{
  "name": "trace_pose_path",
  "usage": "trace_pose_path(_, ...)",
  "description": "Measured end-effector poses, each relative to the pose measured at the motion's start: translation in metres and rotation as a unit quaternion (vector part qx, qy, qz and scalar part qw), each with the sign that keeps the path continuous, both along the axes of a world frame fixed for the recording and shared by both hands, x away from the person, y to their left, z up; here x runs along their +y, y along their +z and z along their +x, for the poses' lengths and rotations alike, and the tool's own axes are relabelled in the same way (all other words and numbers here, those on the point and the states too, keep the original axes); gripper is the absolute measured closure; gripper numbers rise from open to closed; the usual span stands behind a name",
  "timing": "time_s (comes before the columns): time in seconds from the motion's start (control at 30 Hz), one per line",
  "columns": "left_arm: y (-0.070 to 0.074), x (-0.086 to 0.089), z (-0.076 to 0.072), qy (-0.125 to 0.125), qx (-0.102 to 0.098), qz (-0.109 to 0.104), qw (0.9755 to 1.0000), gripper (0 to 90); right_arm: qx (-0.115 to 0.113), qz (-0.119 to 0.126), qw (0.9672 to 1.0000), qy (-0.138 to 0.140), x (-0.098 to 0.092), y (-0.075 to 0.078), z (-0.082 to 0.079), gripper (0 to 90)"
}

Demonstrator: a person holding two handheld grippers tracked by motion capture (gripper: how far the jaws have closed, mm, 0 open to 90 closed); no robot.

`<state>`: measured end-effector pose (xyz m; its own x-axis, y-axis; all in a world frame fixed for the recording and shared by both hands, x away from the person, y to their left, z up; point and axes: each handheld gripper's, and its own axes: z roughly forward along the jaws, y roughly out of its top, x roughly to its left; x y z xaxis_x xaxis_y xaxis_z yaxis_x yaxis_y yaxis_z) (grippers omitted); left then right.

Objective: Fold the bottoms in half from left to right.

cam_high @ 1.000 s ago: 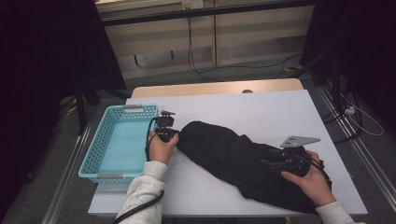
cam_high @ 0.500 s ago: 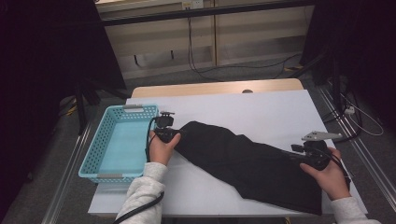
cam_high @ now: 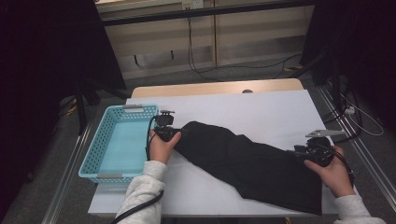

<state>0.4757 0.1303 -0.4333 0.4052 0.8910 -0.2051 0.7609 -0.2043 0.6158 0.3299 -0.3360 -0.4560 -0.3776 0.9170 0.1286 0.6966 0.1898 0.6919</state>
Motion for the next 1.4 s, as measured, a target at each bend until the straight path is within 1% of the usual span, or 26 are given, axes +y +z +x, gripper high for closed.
trace_pose_path(0.03,-0.001,0.0,0.0,0.0,0.0,-0.002,1.0,19.4,0.002,-0.007,1.0,0.005,0.001,-0.002,-0.002,60.7)
trace_pose_path(0.1,-0.002,0.0,0.0,-0.002,0.001,0.002,1.0,19.3,0.003,-0.009,0.9999,0.005,0.0,-0.002,-0.003,62.6)
trace_pose_path(0.13,-0.003,0.0,0.0,-0.001,-0.001,0.004,1.0,18.7,0.007,-0.009,0.9999,0.002,-0.002,-0.001,-0.004,67.8)
trace_pose_path(0.17,-0.005,0.001,0.001,0.004,0.001,0.005,1.0,17.7,0.002,-0.004,1.0,-0.005,-0.004,-0.003,-0.004,74.5)
trace_pose_path(0.23,-0.006,0.001,0.001,0.005,0.003,0.004,1.0,17.0,-0.001,0.005,0.9999,-0.01,-0.007,-0.005,-0.005,80.7)
trace_pose_path(0.27,-0.007,0.0,0.002,0.006,0.005,0.0,1.0,17.0,-0.002,0.009,0.9999,-0.009,-0.008,-0.005,-0.005,87.1)
trace_pose_path(0.3,-0.007,0.0,0.002,0.006,0.005,0.0,1.0,17.0,0.001,0.021,0.9998,-0.004,-0.008,-0.006,-0.005,88.0)
trace_pose_path(0.47,-0.006,0.0,0.002,0.009,0.001,0.004,1.0,16.9,0.004,0.021,0.9997,-0.006,-0.011,-0.004,-0.006,90.0)
trace_pose_path(0.57,-0.008,0.001,0.003,0.008,0.001,0.006,1.0,16.3,0.019,0.017,0.9997,-0.004,-0.021,0.0,-0.011,90.0)
trace_pose_path(0.67,-0.01,0.001,0.004,0.009,0.003,0.007,0.9999,15.4,0.019,0.016,0.9997,-0.002,-0.023,0.0,-0.013,90.0)
trace_pose_path(0.7,-0.012,0.001,0.005,0.017,0.006,0.011,0.9998,15.4,0.022,0.012,0.9997,0.0,-0.023,0.001,-0.014,89.9)
trace_pose_path(0.8,-0.014,0.0,0.005,0.017,0.006,0.012,0.9998,15.5,0.02,0.003,0.9998,0.0,-0.022,0.001,-0.014,89.8)
trace_pose_path(0.87,-0.014,0.0,0.005,0.016,0.006,0.01,0.9998,15.4,0.018,0.004,0.9998,-0.002,-0.021,0.001,-0.014,89.1)
trace_pose_path(0.9,-0.014,0.0,0.005,0.013,0.009,0.015,0.9998,15.4,0.014,0.005,0.9999,-0.002,-0.022,0.0,-0.014,88.1)
trace_pose_path(0.93,-0.014,0.0,0.006,0.013,0.009,0.022,0.9996,15.4,0.007,0.006,1.0,-0.003,-0.022,0.0,-0.015,82.6)
trace_pose_path(0.97,-0.015,0.0,0.006,0.014,0.007,0.025,0.9996,15.5,0.0,0.004,0.9999,-0.015,-0.021,0.0,-0.015,69.0)
trace_pose_path(1.0,-0.015,0.0,0.006,0.014,0.007,0.025,0.9996,15.5,0.0,0.004,0.9999,-0.015,-0.021,0.0,-0.015,69.0)
trace_pose_path(1.03,-0.016,-0.001,0.007,0.013,0.006,0.028,0.9995,15.5,-0.01,0.023,0.9997,-0.008,-0.02,0.001,-0.016,64.3)
trace_pose_path(1.07,-0.016,-0.001,0.007,0.013,0.006,0.028,0.9995,15.3,-0.01,0.023,0.9997,-0.008,-0.02,0.001,-0.016,64.3)
trace_pose_path(1.1,-0.016,-0.002,0.007,0.011,0.004,0.034,0.9993,15.1,-0.019,0.027,0.9994,-0.008,-0.018,0.003,-0.016,59.0)
trace_pose_path(1.13,-0.016,-0.002,0.007,0.011,0.004,0.034,0.9993,15.3,-0.019,0.027,0.9994,-0.008,-0.018,0.003,-0.016,59.0)
trace_pose_path(1.2,-0.016,-0.004,0.007,0.008,0.004,0.05,0.9987,17.2,-0.027,0.034,0.9991,0.007,-0.013,0.005,-0.016,56.3)
trace_pose_path(1.27,-0.016,-0.004,0.006,0.008,0.003,0.055,0.9984,22.6,-0.026,0.034,0.999,0.009,-0.01,0.005,-0.016,55.6)
trace_pose_path(1.3,-0.014,-0.004,0.006,0.004,0.007,0.068,0.9977,26.4,-0.025,0.033,0.9989,0.021,-0.005,0.005,-0.016,54.6)
trace_pose_path(1.33,-0.014,-0.004,0.006,0.004,0.007,0.068,0.9977,29.5,-0.026,0.034,0.9988,0.024,-0.004,0.005,-0.016,54.2)
trace_pose_path(1.4,-0.012,-0.004,0.005,0.003,0.017,0.076,0.997,36.1,-0.027,0.034,0.9986,0.03,0.0,0.007,-0.016,53.3)
